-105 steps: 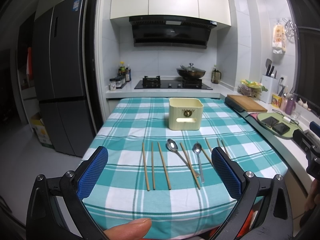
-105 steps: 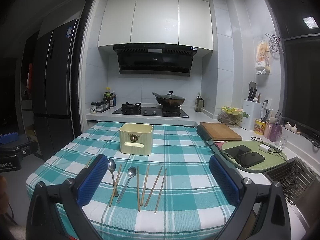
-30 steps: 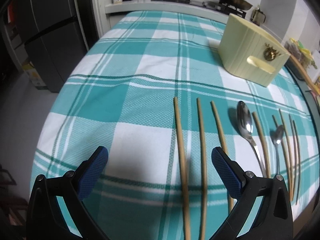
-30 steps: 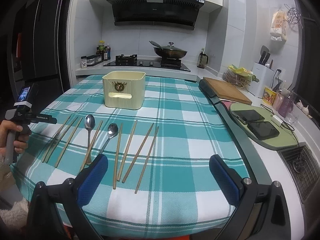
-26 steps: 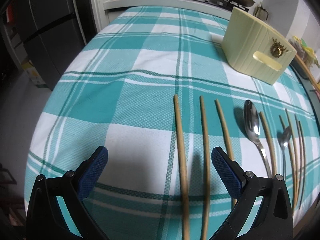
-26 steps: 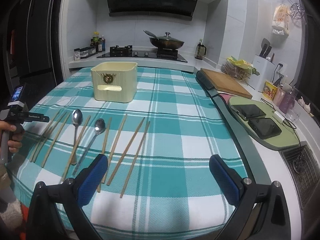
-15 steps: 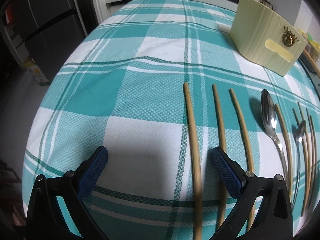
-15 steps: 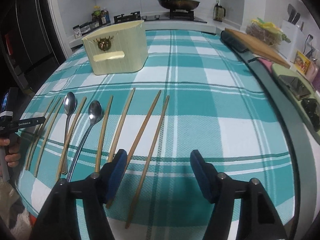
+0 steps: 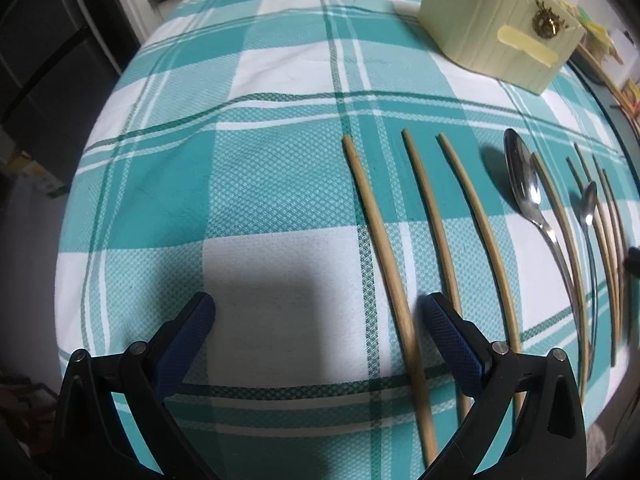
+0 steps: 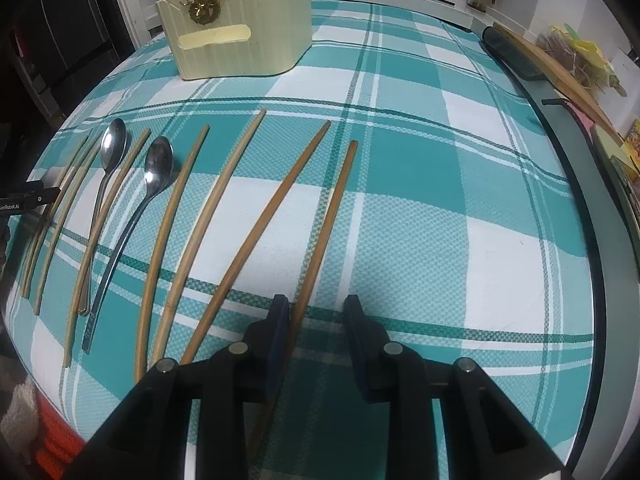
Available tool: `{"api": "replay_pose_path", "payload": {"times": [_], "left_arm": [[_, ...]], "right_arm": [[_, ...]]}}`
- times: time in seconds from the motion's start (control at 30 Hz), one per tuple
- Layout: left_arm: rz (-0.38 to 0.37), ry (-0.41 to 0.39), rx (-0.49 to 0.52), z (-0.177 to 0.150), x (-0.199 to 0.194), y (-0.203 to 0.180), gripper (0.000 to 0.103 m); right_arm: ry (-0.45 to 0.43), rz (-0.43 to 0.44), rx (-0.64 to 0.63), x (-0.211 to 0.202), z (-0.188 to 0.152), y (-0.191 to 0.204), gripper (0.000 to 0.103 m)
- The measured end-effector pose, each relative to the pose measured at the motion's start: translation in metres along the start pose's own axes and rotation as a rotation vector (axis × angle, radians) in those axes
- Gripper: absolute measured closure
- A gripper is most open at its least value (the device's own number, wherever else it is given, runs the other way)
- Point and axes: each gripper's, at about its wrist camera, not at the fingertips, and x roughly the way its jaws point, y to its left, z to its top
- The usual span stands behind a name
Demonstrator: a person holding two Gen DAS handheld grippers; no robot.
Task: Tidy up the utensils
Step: 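Lower the left tool to a wooden chopstick while the right tool lowers to another, then close the left tool on its chopstick while the right tool grasps its own, lifting both, then lower the left tool's chopstick into the cream holder while the right tool inserts its own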
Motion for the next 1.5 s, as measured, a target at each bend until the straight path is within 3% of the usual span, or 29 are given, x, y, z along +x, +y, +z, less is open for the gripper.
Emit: {"api": "replay_pose_path", "payload": {"times": [0.13,0.3,0.4,0.47,0.53,0.63,0.7,1.0,1.13,1.3,1.5], "left_arm": [[0.017,0.028,0.019,0.014,0.002,-0.001,0.002],[-0.001,0.026,0.018,0.034,0.004,-0.003,0.017],[-0.007,0.026,0.033,0.046,0.001,-0.009,0.042],[-0.038,0.024,0.04,0.052,0.0,-0.012,0.089],[-0.101,0.034,0.006,0.058,-0.001,-0.007,0.098],[-0.121,-0.009,-0.023,0.063,-0.008,0.003,0.099],[-0.174,-0.053,-0.054,0.055,-0.026,0.006,0.099],[-0.284,-0.306,-0.047,0.032,-0.128,0.018,0.099],[-0.346,-0.377,-0.033,0.023,-0.166,0.013,0.099],[-0.413,-0.46,-0.02,0.037,-0.208,0.006,0.099],[-0.462,-0.641,-0.058,0.092,-0.27,-0.001,0.099]], "right_arm": [[0.042,0.038,0.018,0.005,0.014,-0.01,0.075],[0.043,0.038,0.021,0.018,0.041,-0.015,0.075],[0.037,0.032,0.039,0.027,0.063,-0.016,0.081],[0.038,0.027,0.05,0.035,0.079,-0.017,0.094],[0.036,0.055,0.095,0.04,0.092,-0.022,0.096],[0.011,0.087,0.147,0.039,0.103,-0.028,0.097],[-0.044,0.116,0.159,0.024,0.104,-0.027,0.097],[-0.303,0.173,0.055,-0.096,0.081,-0.003,0.097],[-0.395,0.174,0.031,-0.138,0.064,0.002,0.097],[-0.512,0.135,0.016,-0.169,0.07,0.003,0.097],[-0.64,0.137,0.045,-0.2,0.118,-0.001,0.097]]}}
